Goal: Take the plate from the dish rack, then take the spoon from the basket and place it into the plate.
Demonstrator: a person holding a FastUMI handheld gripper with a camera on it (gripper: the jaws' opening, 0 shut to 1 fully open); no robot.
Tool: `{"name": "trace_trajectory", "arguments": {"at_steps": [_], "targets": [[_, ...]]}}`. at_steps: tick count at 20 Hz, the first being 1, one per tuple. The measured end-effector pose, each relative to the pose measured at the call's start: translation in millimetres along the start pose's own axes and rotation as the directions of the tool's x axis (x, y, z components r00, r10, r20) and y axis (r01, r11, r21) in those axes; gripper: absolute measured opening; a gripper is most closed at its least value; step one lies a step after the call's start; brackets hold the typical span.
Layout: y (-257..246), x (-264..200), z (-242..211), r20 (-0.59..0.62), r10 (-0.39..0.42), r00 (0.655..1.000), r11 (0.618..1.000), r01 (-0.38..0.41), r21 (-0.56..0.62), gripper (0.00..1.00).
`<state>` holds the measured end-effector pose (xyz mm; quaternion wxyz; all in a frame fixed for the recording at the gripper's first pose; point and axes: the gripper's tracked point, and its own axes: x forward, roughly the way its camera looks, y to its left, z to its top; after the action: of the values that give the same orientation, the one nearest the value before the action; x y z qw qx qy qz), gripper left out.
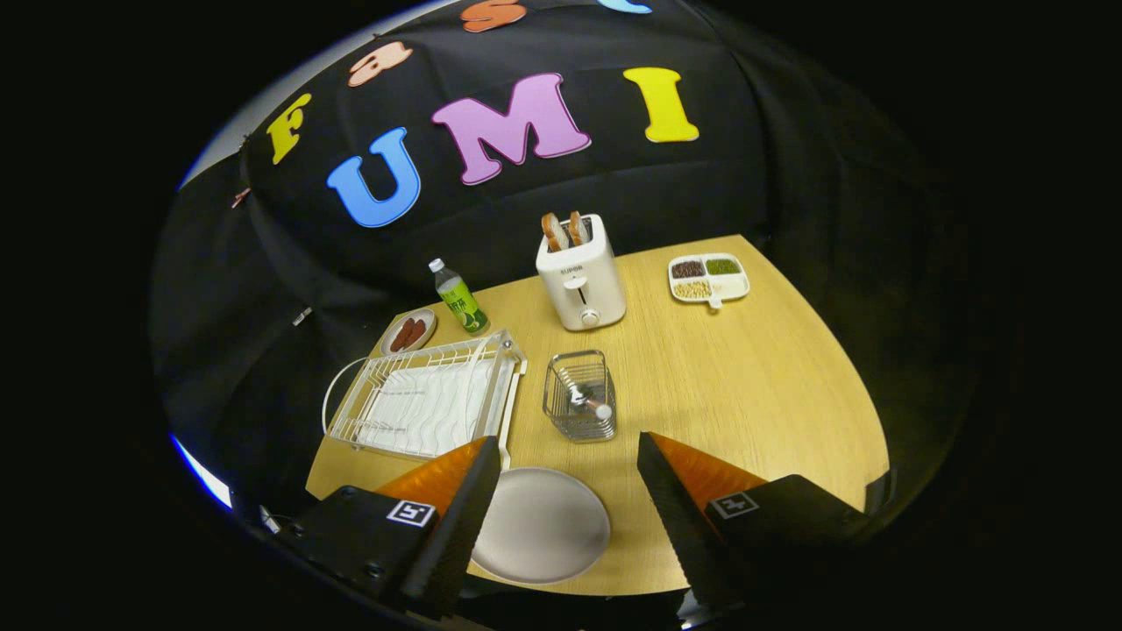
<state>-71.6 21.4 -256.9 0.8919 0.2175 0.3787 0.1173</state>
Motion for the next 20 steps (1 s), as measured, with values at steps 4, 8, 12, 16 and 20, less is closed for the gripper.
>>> {"name": "trace_trajectory", "arguments": {"at_steps": [4, 8, 12, 16, 20], "targets": [[1, 2, 24, 0.025, -0.007, 1.000, 0.988, 0.011, -0.154, 0.97], [8, 15, 27, 0.004, 0.028, 1.000, 0.974, -0.027, -0.224, 0.97], [0, 34, 21, -0.045, 0.024, 0.999, 0.963, -0.035, -0.268, 0.97], [-11, 57, 19, -0.078, 0.007, 0.997, 0.962, -0.028, -0.271, 0.97], [-20, 72, 16, -0.101, -0.002, 0.995, 0.958, -0.027, -0.285, 0.97]]}}
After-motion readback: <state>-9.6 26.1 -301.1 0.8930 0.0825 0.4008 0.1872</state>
